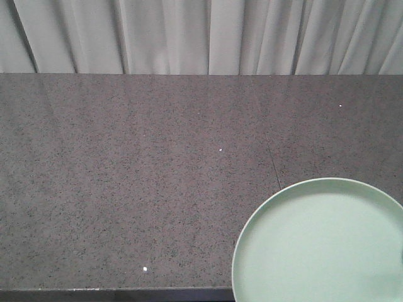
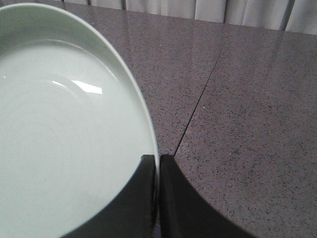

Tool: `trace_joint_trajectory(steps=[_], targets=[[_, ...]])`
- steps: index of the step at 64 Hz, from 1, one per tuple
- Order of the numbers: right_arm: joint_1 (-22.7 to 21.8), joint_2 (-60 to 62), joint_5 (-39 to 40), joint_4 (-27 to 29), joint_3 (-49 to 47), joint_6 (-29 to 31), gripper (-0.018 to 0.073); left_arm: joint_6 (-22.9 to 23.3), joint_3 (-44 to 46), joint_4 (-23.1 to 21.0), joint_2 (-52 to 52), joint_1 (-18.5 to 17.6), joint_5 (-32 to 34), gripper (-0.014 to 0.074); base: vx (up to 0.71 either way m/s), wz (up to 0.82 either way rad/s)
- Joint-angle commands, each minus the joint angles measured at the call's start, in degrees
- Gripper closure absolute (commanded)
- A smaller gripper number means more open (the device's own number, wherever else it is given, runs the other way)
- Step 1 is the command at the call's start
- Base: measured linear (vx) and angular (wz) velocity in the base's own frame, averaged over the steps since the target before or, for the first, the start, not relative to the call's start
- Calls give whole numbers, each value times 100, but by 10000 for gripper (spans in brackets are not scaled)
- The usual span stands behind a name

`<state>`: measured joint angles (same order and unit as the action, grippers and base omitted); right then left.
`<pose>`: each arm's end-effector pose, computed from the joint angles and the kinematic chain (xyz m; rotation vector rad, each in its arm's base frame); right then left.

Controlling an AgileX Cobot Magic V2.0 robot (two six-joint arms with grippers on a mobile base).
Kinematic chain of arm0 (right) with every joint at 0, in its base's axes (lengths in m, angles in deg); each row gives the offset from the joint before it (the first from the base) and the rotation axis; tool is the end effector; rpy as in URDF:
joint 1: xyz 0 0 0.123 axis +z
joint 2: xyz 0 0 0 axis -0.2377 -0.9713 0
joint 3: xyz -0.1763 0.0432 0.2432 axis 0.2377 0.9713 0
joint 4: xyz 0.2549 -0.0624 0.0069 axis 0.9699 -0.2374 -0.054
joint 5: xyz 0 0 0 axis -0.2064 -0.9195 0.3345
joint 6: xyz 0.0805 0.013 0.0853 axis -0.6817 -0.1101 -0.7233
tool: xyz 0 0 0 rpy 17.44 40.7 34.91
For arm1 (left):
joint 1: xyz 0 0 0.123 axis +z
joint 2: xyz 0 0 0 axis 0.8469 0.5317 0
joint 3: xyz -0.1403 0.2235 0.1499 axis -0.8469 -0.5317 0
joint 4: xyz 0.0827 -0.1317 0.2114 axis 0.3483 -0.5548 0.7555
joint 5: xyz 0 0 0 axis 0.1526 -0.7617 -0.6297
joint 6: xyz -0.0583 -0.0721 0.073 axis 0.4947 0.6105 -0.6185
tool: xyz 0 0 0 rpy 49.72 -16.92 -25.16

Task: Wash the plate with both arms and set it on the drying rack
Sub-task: 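Hold the plate in the right gripper while the base turns away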

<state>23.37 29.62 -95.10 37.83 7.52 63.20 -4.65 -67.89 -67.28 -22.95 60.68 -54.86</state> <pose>0.0650 0.0360 0.3080 -0.3215 1.9177 0.3017 0.0758 0.0047 0.1978 -0.0950 1.5684 -0.0049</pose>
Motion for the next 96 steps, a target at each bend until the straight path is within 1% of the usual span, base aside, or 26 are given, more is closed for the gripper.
trace_joint_trajectory(steps=[1,50,73,96], targets=[[-36,-53,465,47,-152,-5,561,54,-115,0,-91,-4,418,602,0,0],[-36,-53,465,47,-152,-5,561,54,-115,0,-91,-4,418,602,-3,8],[-36,-53,465,47,-152,-5,561,54,-115,0,-91,-4,418,602,-9,33],[-36,-53,465,47,-152,-5,561,54,-115,0,-91,-4,418,602,-12,50]])
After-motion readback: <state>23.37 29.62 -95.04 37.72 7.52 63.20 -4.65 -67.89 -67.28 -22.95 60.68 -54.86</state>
